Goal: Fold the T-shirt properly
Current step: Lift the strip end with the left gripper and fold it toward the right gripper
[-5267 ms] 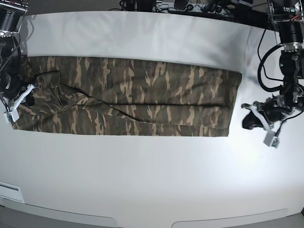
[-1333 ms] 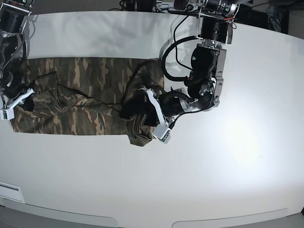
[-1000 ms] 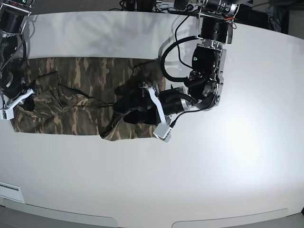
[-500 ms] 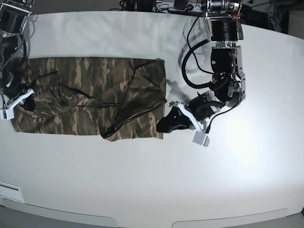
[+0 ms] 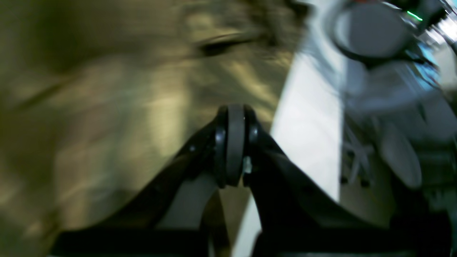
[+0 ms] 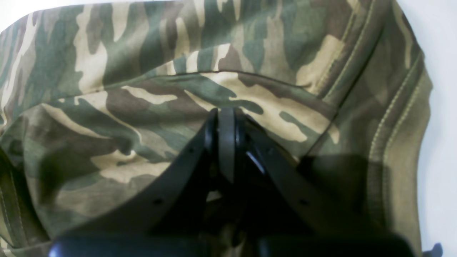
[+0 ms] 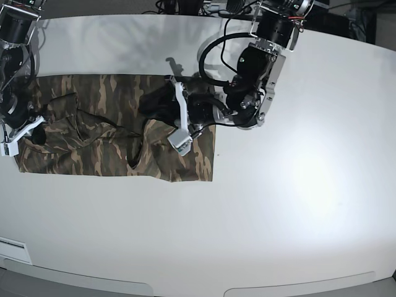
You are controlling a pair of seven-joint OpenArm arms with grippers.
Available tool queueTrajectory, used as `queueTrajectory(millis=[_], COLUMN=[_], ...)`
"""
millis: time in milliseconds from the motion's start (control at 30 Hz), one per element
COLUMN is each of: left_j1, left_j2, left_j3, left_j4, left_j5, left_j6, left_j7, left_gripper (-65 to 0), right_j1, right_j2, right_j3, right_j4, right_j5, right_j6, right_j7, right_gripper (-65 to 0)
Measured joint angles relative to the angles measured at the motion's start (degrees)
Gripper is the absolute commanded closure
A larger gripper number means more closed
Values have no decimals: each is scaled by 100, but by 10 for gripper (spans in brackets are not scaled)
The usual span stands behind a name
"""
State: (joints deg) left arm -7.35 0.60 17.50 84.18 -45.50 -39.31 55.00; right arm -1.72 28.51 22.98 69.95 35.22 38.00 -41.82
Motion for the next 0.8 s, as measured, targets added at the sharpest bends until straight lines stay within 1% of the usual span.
queueTrajectory(millis=[100, 200, 267, 367, 467, 600, 733, 800], left_j1=[-31, -177, -315, -463, -487, -479, -378, -343], left_j2=[166, 278, 291, 278, 254, 203, -37, -136], left_j3=[129, 98, 24, -354, -1014, -1727, -1753, -1749], left_j4=[0, 0, 0, 83, 227, 264, 267, 267], left_j5=[-2, -2, -17, -15, -15, -11, -122, -120], left_j6=[0, 0, 0, 0, 131, 157, 157, 271], left_j7=[-267, -291, -225, 63, 210, 686, 962, 984], left_gripper=[0, 0, 0, 0, 0, 0, 0, 0], right_j1=[0, 2, 4, 0, -2, -2, 0, -2], right_j2=[2, 2, 0, 2, 2, 2, 2, 0], right_j3=[0, 0, 0, 0, 0, 0, 0, 0], right_j4=[0, 0, 0, 0, 0, 0, 0, 0], right_j5=[0, 20, 20, 22, 35, 37, 37, 37], right_j6=[-2, -2, -2, 0, -2, 0, -2, -2], right_j7=[-17, -22, -24, -35, -39, -37, -39, -39], right_gripper=[0, 0, 0, 0, 0, 0, 0, 0])
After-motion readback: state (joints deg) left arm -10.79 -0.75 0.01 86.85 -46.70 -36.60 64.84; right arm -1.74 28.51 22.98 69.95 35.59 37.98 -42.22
